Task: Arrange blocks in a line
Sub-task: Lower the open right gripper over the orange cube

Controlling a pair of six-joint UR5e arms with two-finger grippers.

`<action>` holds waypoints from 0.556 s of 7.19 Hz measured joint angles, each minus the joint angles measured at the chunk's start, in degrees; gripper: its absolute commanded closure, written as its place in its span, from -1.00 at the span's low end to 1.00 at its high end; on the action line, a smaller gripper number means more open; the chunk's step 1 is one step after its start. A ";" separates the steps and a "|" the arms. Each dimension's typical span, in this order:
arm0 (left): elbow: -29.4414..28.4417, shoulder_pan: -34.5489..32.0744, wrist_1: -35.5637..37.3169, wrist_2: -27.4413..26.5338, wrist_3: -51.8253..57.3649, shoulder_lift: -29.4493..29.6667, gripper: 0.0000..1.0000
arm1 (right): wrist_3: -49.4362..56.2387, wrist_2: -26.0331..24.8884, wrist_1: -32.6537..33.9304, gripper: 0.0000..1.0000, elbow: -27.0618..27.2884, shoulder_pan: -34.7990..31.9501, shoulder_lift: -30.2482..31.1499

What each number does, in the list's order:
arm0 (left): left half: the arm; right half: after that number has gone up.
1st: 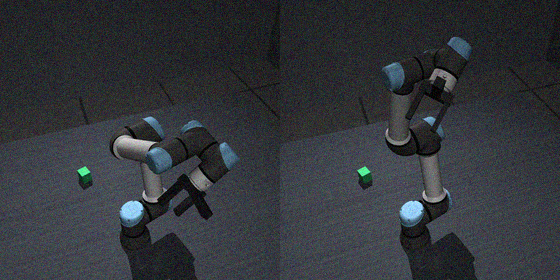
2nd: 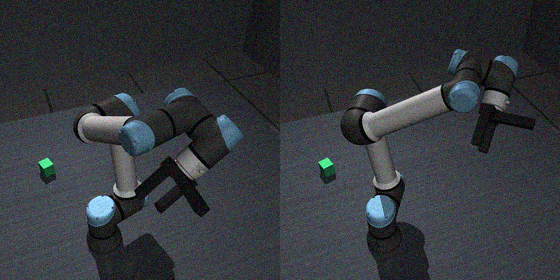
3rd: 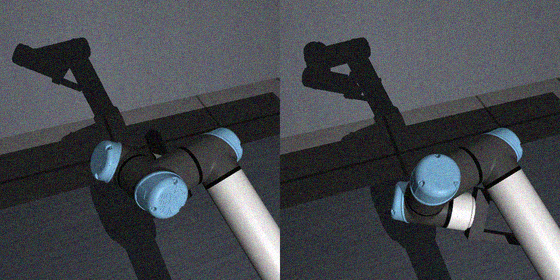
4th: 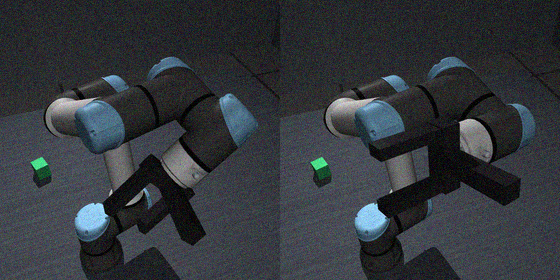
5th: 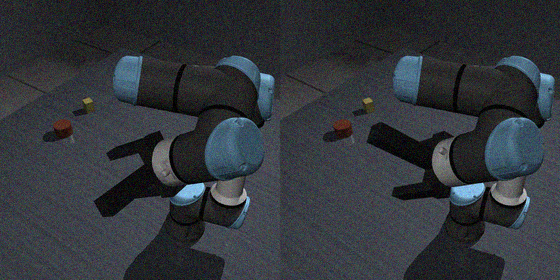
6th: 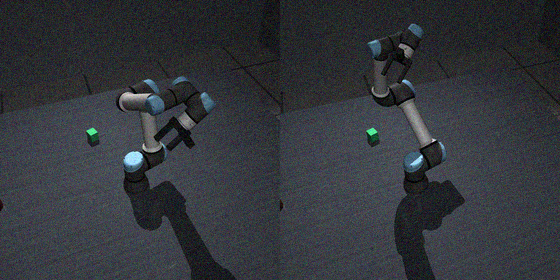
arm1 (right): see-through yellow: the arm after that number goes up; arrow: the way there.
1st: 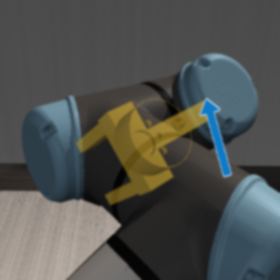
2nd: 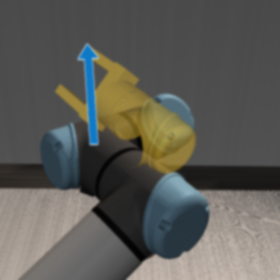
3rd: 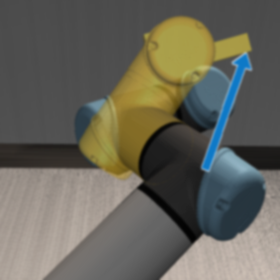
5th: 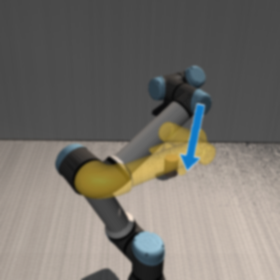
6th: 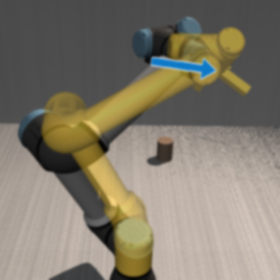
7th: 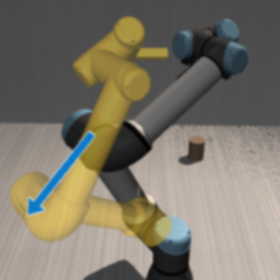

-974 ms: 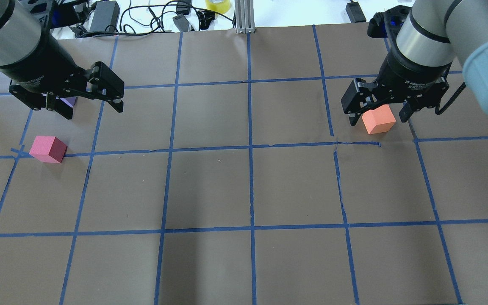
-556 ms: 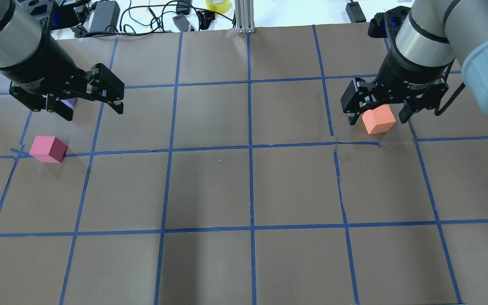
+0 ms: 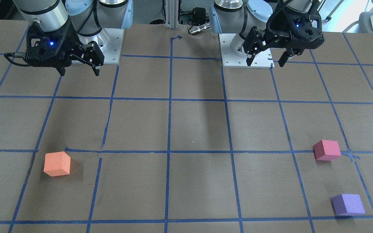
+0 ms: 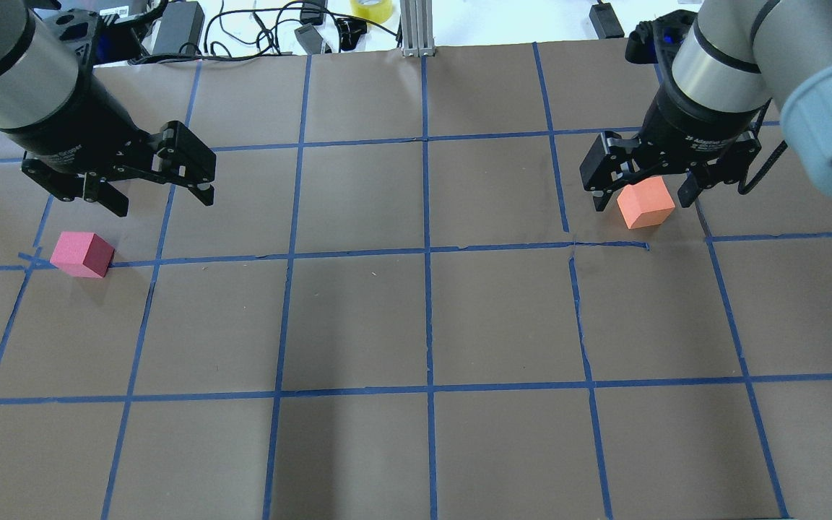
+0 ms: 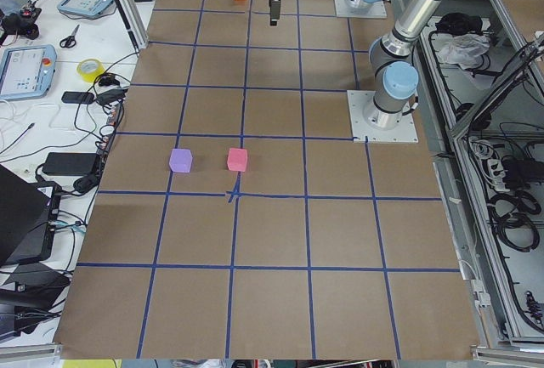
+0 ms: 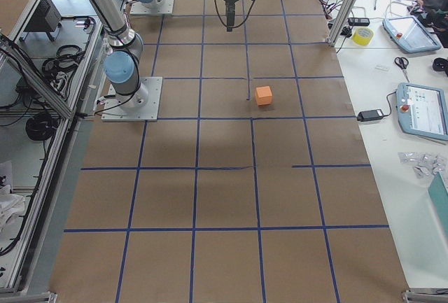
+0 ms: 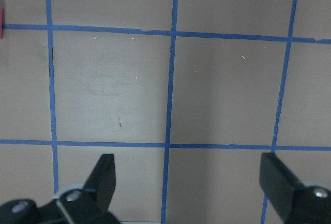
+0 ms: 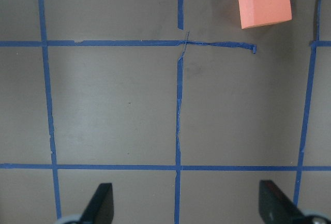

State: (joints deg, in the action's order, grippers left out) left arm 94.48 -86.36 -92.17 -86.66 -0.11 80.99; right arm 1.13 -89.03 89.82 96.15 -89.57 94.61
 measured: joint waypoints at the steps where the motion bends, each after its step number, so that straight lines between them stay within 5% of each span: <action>1: 0.31 -0.12 0.00 0.02 -0.04 -0.02 -1.00 | 0.08 0.02 0.28 -1.00 0.00 0.17 -0.67; 4: 1.13 -0.26 0.48 0.14 -0.17 0.06 -1.00 | 3.42 -0.10 6.10 -1.00 0.00 1.13 -3.37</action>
State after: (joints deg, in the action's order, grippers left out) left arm 95.61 -86.62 -91.69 -86.52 -0.27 81.04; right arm 4.55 -89.13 95.92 96.15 -88.43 91.23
